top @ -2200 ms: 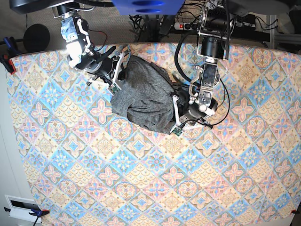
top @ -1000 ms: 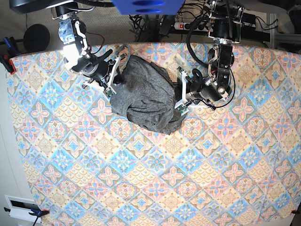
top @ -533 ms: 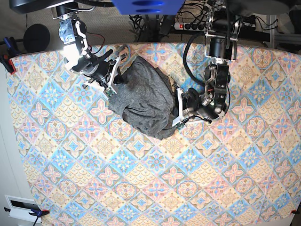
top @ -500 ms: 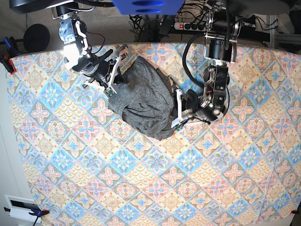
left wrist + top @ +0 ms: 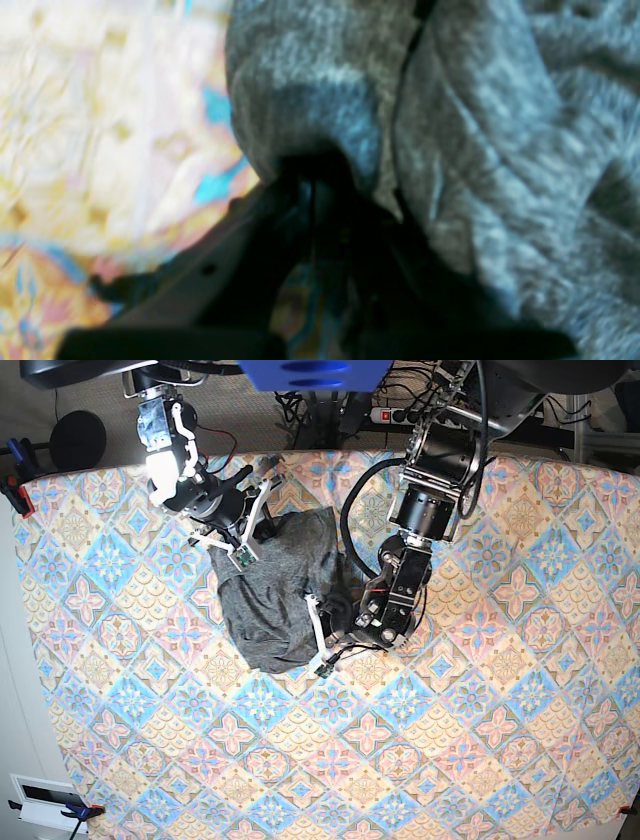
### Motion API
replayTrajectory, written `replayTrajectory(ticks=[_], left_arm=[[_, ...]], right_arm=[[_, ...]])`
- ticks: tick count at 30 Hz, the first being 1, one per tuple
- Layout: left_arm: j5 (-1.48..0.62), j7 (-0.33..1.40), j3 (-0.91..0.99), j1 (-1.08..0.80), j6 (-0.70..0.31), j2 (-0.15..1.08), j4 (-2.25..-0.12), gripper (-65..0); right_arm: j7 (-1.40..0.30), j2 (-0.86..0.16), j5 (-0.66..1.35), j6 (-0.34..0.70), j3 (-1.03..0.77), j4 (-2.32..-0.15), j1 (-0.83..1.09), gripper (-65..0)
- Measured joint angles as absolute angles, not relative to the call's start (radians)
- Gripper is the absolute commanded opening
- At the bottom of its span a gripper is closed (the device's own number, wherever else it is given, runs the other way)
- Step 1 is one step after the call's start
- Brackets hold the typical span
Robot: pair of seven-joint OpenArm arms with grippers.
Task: Layout the t-shirt on the table in an organized manner, then fold the t-shirt properly
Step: 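Push the bundle's sides inward with both grippers to compact it, then grasp the grey bundle with the right gripper and lift it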
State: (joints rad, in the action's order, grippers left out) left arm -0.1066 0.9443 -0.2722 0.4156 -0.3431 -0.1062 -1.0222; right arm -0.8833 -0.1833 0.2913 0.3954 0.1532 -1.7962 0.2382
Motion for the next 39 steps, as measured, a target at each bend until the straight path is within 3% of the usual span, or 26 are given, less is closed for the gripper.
replayTrajectory(ticks=[6, 9, 16, 19, 23, 27, 32, 36, 39], left_arm=[[-0.116, 0.928, -0.267, 0.42, -0.344, -0.112, -1.016, -65.0], [-0.149, 0.963, -0.268, 0.36, -0.346, -0.094, -1.135, -64.0], [-0.371, 1.039, -0.184, 0.235, -0.344, 0.057, -1.488, -46.6], [-0.425, 1.076, -0.109, 0.189, -0.349, 0.093, -1.572, -43.0], [-0.45, 1.108, -0.076, 0.084, -0.355, 0.154, -1.67, -43.0], [-0.449, 1.092, -0.071, 0.018, -0.352, 0.22, -1.771, -43.1], [-0.446, 1.074, -0.056, -0.069, -0.356, 0.254, -1.774, -43.6], [-0.448, 0.987, 0.018, -0.139, -0.355, 0.279, -1.773, -52.0], [-0.444, 0.97, 0.074, -0.167, -0.351, 0.283, -1.771, -65.0]], right_arm=[[-0.883, -0.176, 0.294, 0.398, 0.13, -1.796, 0.24, -65.0], [-0.883, -0.174, 0.295, 0.396, 0.049, -1.796, 0.239, -64.9], [-0.883, -0.174, 0.29, 0.395, -0.212, -1.795, 0.246, -64.9], [-0.886, -0.174, 0.291, 0.391, -0.27, -1.795, 0.246, -64.9], [-0.886, -0.17, 0.292, 0.392, -0.284, -1.815, 0.251, -65.0], [-0.873, -0.133, 0.348, 0.383, -0.37, -1.97, 0.296, -65.0], [-0.906, -0.102, 0.522, 0.393, -0.295, -1.982, 0.363, -65.0], [-0.873, -0.116, 0.653, 0.387, -0.185, -1.982, 0.3, -65.0], [-0.873, -0.112, 0.66, 0.388, -0.076, -1.983, 0.266, -65.0]])
